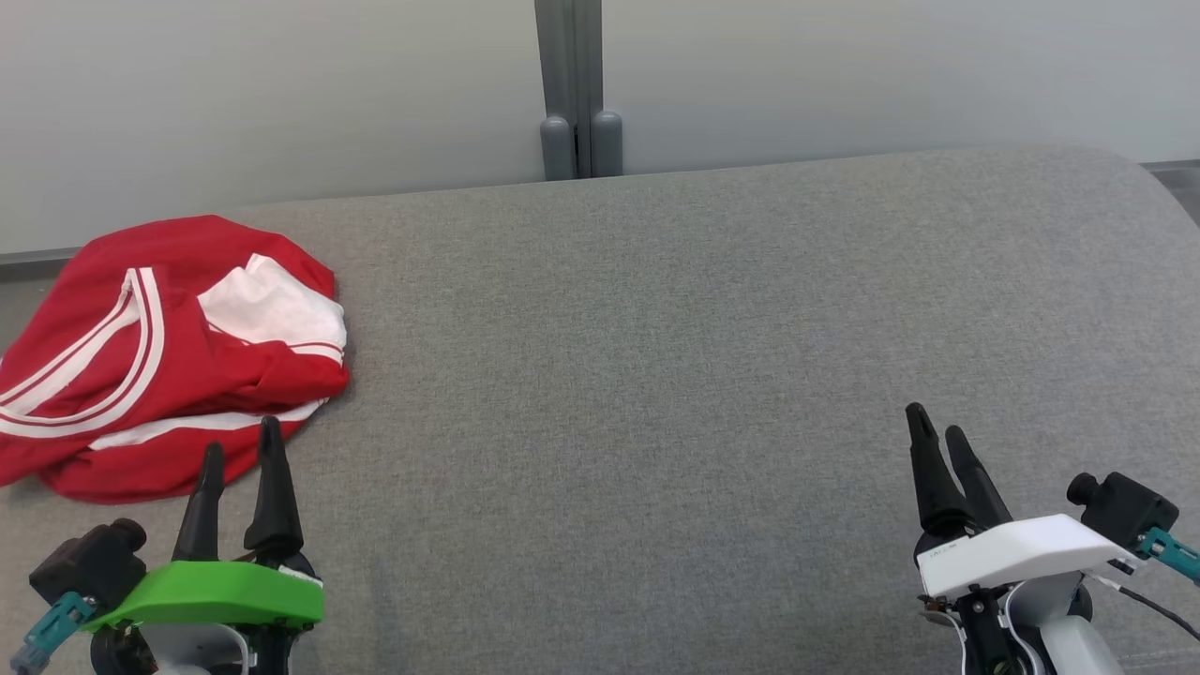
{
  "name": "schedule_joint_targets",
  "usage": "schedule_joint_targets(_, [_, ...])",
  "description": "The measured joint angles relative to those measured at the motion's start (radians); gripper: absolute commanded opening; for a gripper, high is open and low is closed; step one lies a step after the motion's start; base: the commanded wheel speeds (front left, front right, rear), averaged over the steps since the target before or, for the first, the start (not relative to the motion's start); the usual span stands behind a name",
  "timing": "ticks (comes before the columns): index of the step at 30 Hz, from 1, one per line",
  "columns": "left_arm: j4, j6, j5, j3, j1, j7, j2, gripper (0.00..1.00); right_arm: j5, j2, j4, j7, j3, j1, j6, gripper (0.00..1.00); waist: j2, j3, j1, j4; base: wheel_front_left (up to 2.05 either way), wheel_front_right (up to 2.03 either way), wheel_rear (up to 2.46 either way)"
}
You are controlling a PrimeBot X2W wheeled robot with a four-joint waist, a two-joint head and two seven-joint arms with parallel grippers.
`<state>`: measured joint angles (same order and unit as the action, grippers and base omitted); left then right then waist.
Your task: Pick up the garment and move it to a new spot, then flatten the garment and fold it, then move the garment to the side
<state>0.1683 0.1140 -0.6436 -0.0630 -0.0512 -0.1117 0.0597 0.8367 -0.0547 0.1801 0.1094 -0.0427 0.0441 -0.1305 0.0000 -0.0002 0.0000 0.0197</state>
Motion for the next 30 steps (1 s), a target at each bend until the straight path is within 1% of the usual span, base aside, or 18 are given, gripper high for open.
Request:
schedule_joint_targets(13, [-0.009, -0.001, 0.154, 0.031, 0.010, -0.035, 0.011, 1.00, -0.143, -0.007, -0.006, 0.035, -0.024, -0.010, 0.000, 1.00, 0.0000, 0.001, 0.0000, 0.006, 0.00, 0.00, 0.00])
schedule_joint_targets(30, [-0.009, -0.009, 0.312, 0.048, 0.015, -0.075, 0.024, 1.00, -0.303, -0.008, -0.017, 0.077, -0.048, -0.015, 0.000, 1.00, 0.0000, 0.001, 0.0000, 0.017, 0.00, 0.00, 0.00])
